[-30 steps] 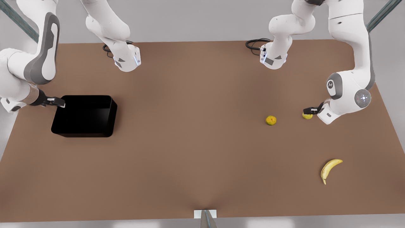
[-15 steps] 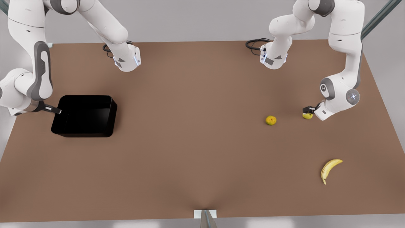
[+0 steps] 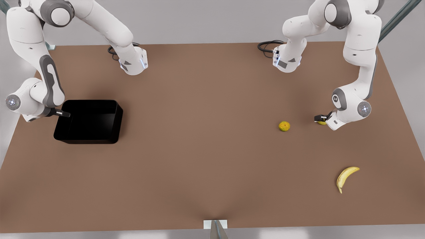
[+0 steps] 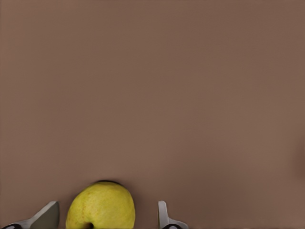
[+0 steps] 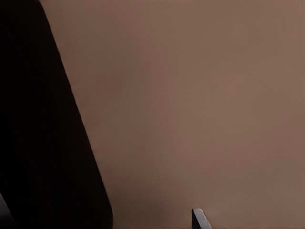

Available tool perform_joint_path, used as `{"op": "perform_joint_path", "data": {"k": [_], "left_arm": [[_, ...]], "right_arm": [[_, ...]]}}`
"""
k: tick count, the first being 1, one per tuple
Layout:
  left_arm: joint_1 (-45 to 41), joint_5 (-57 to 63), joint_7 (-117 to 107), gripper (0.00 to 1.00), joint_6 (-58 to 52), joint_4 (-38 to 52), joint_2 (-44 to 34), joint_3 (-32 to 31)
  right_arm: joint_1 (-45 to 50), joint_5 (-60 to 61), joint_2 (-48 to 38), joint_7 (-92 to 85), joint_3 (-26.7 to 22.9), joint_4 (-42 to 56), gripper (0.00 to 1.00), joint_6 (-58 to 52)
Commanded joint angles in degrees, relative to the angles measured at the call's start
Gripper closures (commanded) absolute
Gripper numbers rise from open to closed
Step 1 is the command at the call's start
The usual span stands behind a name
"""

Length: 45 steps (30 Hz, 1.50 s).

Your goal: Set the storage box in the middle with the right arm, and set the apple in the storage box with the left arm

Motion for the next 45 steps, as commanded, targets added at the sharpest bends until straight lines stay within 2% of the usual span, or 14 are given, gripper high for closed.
{"op": "perform_joint_path", "data": {"k": [1, 3, 4, 5, 6, 21, 29, 30, 31, 34, 35, 38, 40, 45], "left_arm": [[0.00, -0.06, 0.00, 0.00, 0.00, 0.00, 0.02, 0.00], [0.18, -0.06, 0.00, 0.00, 0.00, 0.79, 0.98, 0.00], [0.35, -0.06, 0.09, 0.00, 0.00, 0.79, 0.98, 0.00], [0.26, 0.03, 0.00, 0.00, 0.00, 0.70, 0.81, 0.00], [0.18, 0.03, 0.00, 0.00, -0.09, 0.62, 0.72, 0.00], [0.53, -0.50, -0.88, 0.01, 0.09, 0.79, 1.77, 0.00], [0.53, -1.12, -0.88, 0.01, 1.05, 0.79, 1.86, 0.70], [0.53, -1.12, -0.88, 0.01, 0.97, 0.62, 1.77, 0.79], [0.53, -1.12, -0.88, 0.01, 0.97, 0.53, 1.77, 0.70], [0.44, -1.12, -0.88, 0.07, 0.97, 0.53, 1.77, 0.70], [0.44, -1.12, -0.88, 0.12, 0.97, 0.62, 1.77, 0.70], [0.44, -1.12, -0.79, 0.16, 0.97, 0.62, 1.77, 0.79], [0.44, -1.12, -0.79, 0.21, 0.88, 0.62, 1.77, 0.79], [0.35, -1.12, -0.88, 0.24, 0.88, 0.62, 1.77, 0.79]], "right_arm": [[0.00, -0.25, 0.10, -0.02, 0.00, 0.00, 0.00, 0.31], [-0.17, -0.60, 0.71, -0.02, 0.00, 0.00, 0.00, 0.84], [-0.17, -0.60, 0.89, -0.02, 0.00, 0.09, 0.28, 1.19], [0.00, -0.60, 0.98, -0.11, 0.00, 0.09, 0.79, 1.19], [-0.17, -0.60, 1.07, -0.11, 0.00, 0.09, 0.79, 1.10], [-0.26, -0.60, -0.78, -1.07, 2.64, 1.06, 0.79, -1.44], [-2.37, -0.60, -1.83, -3.17, 7.56, 2.29, 0.79, -5.14], [-2.46, -0.60, -1.48, -5.29, 7.56, 3.78, 0.09, -7.15], [-2.28, -0.60, -2.27, -5.64, 7.82, 6.32, 0.00, -10.93], [-2.46, -0.60, -5.79, -10.30, 11.86, 10.02, 0.00, -17.35], [-2.46, -0.60, -6.14, -14.16, 12.30, 10.02, 0.00, -17.53], [-2.99, -0.60, -5.09, -25.95, 12.57, 9.49, 0.00, -17.35], [-4.57, -0.69, -3.59, -32.35, 12.57, 8.97, 0.00, -14.54], [-7.56, -1.48, -0.34, -48.53, 12.48, 5.98, 0.00, -6.37]]}}
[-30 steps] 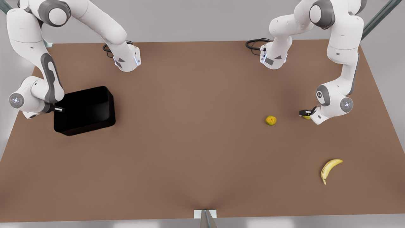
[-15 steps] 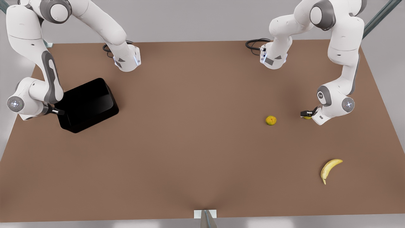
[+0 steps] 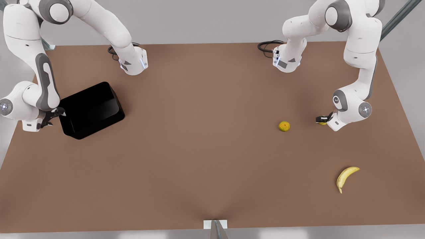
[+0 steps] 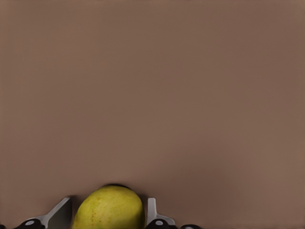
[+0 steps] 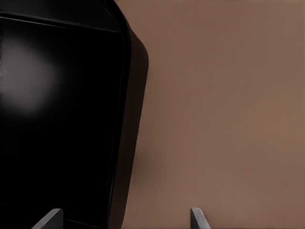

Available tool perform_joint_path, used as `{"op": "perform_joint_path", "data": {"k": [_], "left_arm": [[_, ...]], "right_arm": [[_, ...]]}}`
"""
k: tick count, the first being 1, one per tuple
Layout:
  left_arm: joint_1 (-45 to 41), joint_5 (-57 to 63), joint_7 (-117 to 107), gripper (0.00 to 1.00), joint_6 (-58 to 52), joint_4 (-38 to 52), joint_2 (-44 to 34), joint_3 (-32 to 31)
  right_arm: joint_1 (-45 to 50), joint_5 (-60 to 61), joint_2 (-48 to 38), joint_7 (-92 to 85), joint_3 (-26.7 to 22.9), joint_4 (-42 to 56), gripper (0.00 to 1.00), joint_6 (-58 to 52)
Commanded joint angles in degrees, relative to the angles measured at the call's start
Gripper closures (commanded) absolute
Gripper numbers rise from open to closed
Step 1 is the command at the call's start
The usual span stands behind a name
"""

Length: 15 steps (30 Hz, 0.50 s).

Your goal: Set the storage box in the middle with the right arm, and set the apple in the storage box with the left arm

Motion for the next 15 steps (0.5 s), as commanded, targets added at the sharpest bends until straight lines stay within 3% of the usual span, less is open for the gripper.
{"op": "perform_joint_path", "data": {"k": [1, 12, 13, 14, 15], "left_arm": [[-0.01, 0.02, 0.00, 0.24, 0.00, 0.00, 0.00, 0.05], [-0.10, 0.02, 0.00, 0.30, 0.00, 0.00, 0.00, 0.05], [-0.10, 0.02, 0.00, 0.30, 0.00, 0.00, 0.00, 0.05], [-0.10, 0.02, 0.00, 0.32, 0.00, 0.00, 0.00, -0.04], [-0.10, 0.02, 0.00, 0.32, 0.00, 0.00, 0.09, -0.04]], "right_arm": [[0.00, -0.05, -0.14, 0.20, 0.01, -0.09, 0.00, -0.11], [-3.60, -2.95, 4.87, 1.26, -0.70, -0.88, 0.00, 1.47], [-3.17, -2.95, 4.43, 4.67, -0.61, -0.88, 0.29, 0.95], [-2.99, -2.95, 4.17, 5.56, -0.61, -0.97, 0.68, 0.68], [-2.90, -2.95, 3.99, 5.74, -0.52, -0.97, 0.79, 0.59]]}}
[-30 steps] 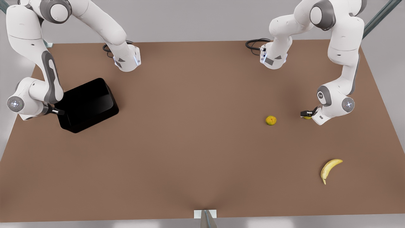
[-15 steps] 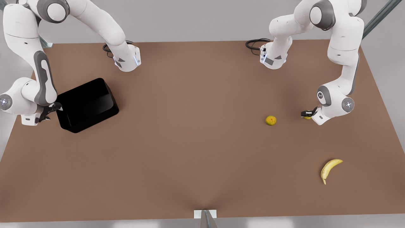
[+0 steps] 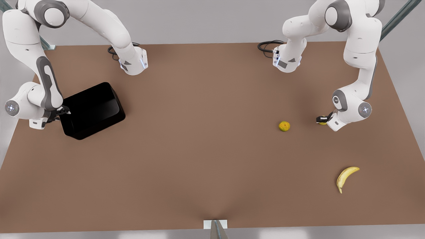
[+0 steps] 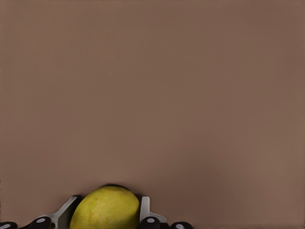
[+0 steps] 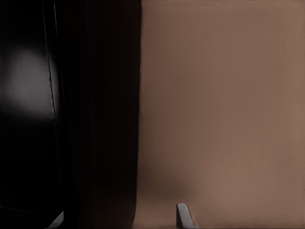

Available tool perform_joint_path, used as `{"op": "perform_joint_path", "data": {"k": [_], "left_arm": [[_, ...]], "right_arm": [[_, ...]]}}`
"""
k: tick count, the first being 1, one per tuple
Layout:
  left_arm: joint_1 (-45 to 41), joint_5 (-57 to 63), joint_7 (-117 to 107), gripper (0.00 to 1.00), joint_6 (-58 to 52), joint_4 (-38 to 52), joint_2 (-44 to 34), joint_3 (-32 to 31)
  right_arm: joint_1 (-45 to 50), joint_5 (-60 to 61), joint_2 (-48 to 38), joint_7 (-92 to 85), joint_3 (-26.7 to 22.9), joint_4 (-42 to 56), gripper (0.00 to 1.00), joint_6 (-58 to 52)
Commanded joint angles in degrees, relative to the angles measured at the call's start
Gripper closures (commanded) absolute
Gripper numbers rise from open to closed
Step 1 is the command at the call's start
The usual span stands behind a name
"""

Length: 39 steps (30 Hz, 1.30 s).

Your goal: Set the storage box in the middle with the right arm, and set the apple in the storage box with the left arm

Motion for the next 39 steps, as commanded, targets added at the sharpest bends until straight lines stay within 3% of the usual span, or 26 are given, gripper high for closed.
{"op": "perform_joint_path", "data": {"k": [1, 18, 24, 29, 31, 39], "left_arm": [[0.00, 0.01, 0.00, 0.32, 0.00, 0.00, 0.00, 0.01], [-0.09, 0.01, -0.09, 0.33, -0.44, 0.09, -0.26, 0.01], [-0.18, 0.01, -0.09, 0.34, -0.35, 0.09, -0.17, -0.08], [-0.18, 0.01, -0.09, 0.34, -0.35, 0.09, -0.09, 0.00], [-0.18, 0.01, -0.09, 0.34, -0.35, 0.09, -0.09, 0.01], [-0.27, 0.01, -0.18, 0.34, -0.53, 0.18, -0.26, -0.08]], "right_arm": [[0.05, 0.00, -0.03, 0.00, 0.00, 0.00, 0.79, -0.11], [0.49, 0.00, -1.70, 1.84, 0.70, 0.62, 0.79, -1.34], [-0.39, 0.61, -5.92, 13.62, 7.91, 3.95, 0.79, -8.81], [0.58, 5.88, -5.30, 33.30, 20.47, 4.48, 0.79, -11.10], [3.30, 6.41, -5.04, 42.44, 24.35, 4.31, 0.79, -12.16], [27.47, 18.79, -5.74, 68.02, 24.52, 6.85, 0.79, -12.77]]}}
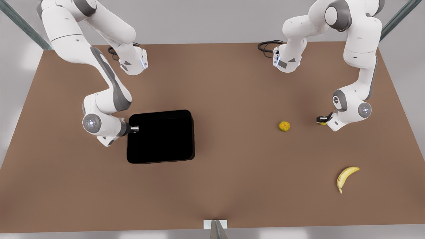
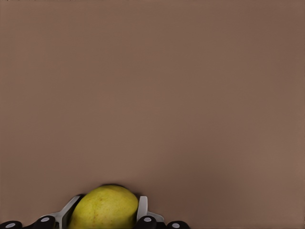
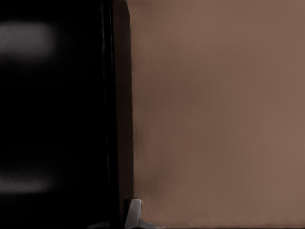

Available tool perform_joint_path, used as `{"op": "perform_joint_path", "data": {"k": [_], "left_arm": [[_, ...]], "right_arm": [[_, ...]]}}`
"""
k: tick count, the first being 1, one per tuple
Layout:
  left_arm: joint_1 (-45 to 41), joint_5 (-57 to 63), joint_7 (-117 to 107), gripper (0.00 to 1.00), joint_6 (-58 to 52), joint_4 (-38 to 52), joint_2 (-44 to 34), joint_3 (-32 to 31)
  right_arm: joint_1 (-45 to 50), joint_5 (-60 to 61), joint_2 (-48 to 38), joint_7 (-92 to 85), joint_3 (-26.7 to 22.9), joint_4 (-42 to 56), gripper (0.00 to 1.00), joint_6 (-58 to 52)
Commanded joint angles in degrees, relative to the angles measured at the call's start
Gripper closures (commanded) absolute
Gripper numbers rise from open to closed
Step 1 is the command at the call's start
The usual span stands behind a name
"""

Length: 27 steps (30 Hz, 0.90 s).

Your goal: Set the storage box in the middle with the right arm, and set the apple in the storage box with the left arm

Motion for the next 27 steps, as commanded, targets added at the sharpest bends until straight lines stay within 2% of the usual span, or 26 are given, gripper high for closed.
{"op": "perform_joint_path", "data": {"k": [1, 5, 6, 8, 11, 13, 14, 16, 19, 21, 22, 23, 24, 26, 27], "left_arm": [[0.01, -0.48, 0.03, 0.34, -0.10, 0.00, 0.00, 0.00], [-0.08, -0.48, -0.93, 0.34, -1.86, 0.18, -1.41, 0.00], [-0.78, -0.48, -2.60, 0.34, -2.47, 0.18, -2.46, 0.00], [-2.10, -0.57, -5.50, 0.34, -7.82, 2.72, -3.87, -0.09], [-8.25, -2.24, -14.29, 0.33, -19.78, 11.95, -4.75, -0.70], [-12.56, -3.12, -24.92, 0.33, -27.95, 18.71, -4.83, -4.04], [-14.93, -3.03, -32.56, 0.33, -32.35, 23.72, -4.31, -6.68], [-18.19, -3.12, -49.61, 0.33, -32.36, 27.77, -2.55, -14.41], [-22.93, -4.88, -72.82, 0.33, -29.64, 36.65, 3.34, -21.27], [-27.33, -4.79, -83.54, 0.32, -28.32, 43.24, 9.05, -22.85], [-28.64, -4.79, -88.90, 0.32, -21.91, 43.59, 11.16, -24.08], [-31.10, -4.00, -94.35, 0.32, -17.77, 48.15, 15.72, -24.44], [-32.43, -3.82, -97.61, 0.32, -16.98, 54.66, 20.03, -24.35], [-33.39, -3.56, -98.49, 0.32, -12.14, 56.69, 23.03, -23.56], [-33.48, -1.80, -98.40, 0.00, -11.53, 56.60, 23.47, -23.20]], "right_arm": [[1.31, 0.06, 0.11, 2.07, -0.01, 0.06, 0.79, 0.06], [11.24, 2.43, 1.87, 13.15, -0.28, 3.48, 0.79, 0.59], [14.76, 2.43, 3.80, 15.69, -1.15, 5.50, 0.79, 0.32], [23.09, 2.43, 7.75, 19.56, -6.15, 9.89, 0.79, 0.50], [30.58, 2.25, 15.32, 21.32, -11.70, 17.02, 0.79, 0.76], [30.58, 1.82, 17.34, 20.89, -11.79, 17.55, 0.79, 0.85], [30.50, 1.64, 17.78, 20.71, -11.88, 17.63, 0.00, 0.76], [30.06, 1.64, 17.43, 20.62, -11.88, 17.90, 0.00, 0.06], [26.89, 1.73, 13.92, 20.71, -11.79, 17.90, 0.00, -2.92], [22.68, 1.90, 9.26, 20.01, -11.18, 17.81, 0.00, -8.20], [20.74, 1.82, 6.27, 17.90, -11.09, 17.81, 0.00, -10.92], [18.20, 1.73, 4.07, 16.15, -11.18, 17.90, 0.00, -12.85], [14.24, 1.55, 1.79, 10.79, -11.18, 17.81, 0.00, -15.67], [4.84, -0.29, -1.38, -2.22, -11.35, 17.81, 0.00, -18.75], [0.00, -2.75, -1.82, -7.84, -11.26, 17.81, 0.00, -19.36]]}}
